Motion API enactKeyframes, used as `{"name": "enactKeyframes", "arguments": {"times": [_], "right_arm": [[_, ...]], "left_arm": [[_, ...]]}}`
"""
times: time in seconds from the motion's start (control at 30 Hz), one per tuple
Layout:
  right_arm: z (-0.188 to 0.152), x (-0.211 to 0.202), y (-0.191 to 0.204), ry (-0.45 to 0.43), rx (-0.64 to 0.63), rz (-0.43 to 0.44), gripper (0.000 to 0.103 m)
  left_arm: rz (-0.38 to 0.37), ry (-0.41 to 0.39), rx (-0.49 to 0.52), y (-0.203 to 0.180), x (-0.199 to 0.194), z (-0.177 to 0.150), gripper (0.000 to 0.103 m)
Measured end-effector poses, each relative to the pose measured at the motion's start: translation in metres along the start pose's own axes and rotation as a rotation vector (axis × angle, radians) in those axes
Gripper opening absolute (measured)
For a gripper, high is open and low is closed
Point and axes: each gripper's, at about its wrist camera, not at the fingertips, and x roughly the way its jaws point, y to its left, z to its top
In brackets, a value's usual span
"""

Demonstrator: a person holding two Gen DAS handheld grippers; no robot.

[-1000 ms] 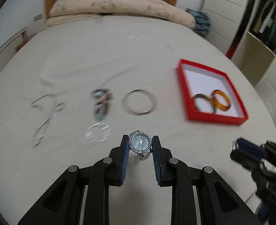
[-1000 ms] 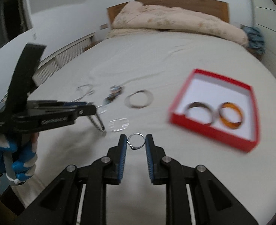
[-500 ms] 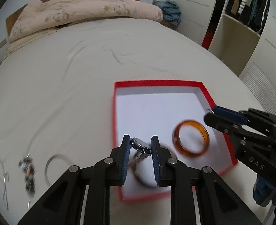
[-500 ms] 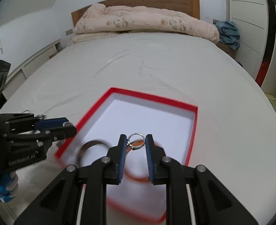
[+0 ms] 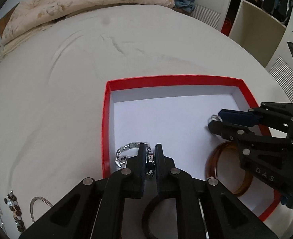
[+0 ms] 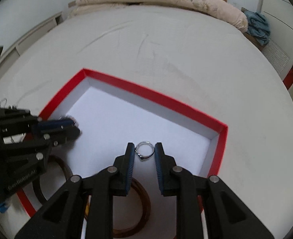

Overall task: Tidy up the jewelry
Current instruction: 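Carry the watch and ring into the red box and release both, then move both tools back toward the necklace and twisted hoop earring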

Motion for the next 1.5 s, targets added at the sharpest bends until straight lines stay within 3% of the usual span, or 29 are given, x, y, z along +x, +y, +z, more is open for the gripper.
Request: {"name": "enactKeyframes", "arguments": {"times": [0.03, 0.1, 0.17, 0.2, 0.3, 0.43, 0.6, 0.9, 1.13, 1.5], "right_arm": [[0.0, 0.0, 0.001, 0.005, -0.011, -0.011, 0.02], [-0.001, -0.002, 0.002, 0.009, -0.022, -0.034, 0.02], [-0.003, -0.007, -0.001, 0.005, -0.017, -0.049, 0.021], [-0.004, -0.012, -0.002, -0.001, -0.011, -0.056, 0.027], [-0.011, -0.029, -0.005, -0.019, -0.006, -0.078, 0.037], [-0.019, -0.058, -0.005, -0.045, 0.024, -0.087, 0.037], [-0.033, -0.111, 0.005, -0.101, 0.058, -0.085, 0.037], [-0.07, -0.207, 0.054, -0.228, 0.135, 0.003, 0.037], [-0.107, -0.254, 0.127, -0.267, 0.116, 0.062, 0.037], [-0.149, -0.31, 0.214, -0.317, 0.084, 0.1, 0.037]], "left_arm": [[0.0, -0.002, 0.007, -0.001, -0.002, -0.001, 0.01], [-0.009, -0.005, 0.007, -0.003, -0.005, -0.003, 0.027], [-0.012, -0.013, 0.004, -0.004, -0.011, -0.004, 0.038], [-0.006, -0.021, 0.004, -0.004, -0.015, -0.004, 0.044], [-0.01, -0.033, -0.005, 0.001, -0.03, -0.006, 0.047], [0.003, -0.064, -0.022, 0.012, -0.063, -0.013, 0.049], [0.055, -0.122, -0.045, 0.048, -0.132, -0.037, 0.049], [0.231, -0.156, -0.102, 0.113, -0.257, -0.129, 0.054], [0.342, -0.182, -0.176, 0.157, -0.346, -0.218, 0.057], [0.377, -0.275, -0.3, 0.173, -0.442, -0.327, 0.063]]}}
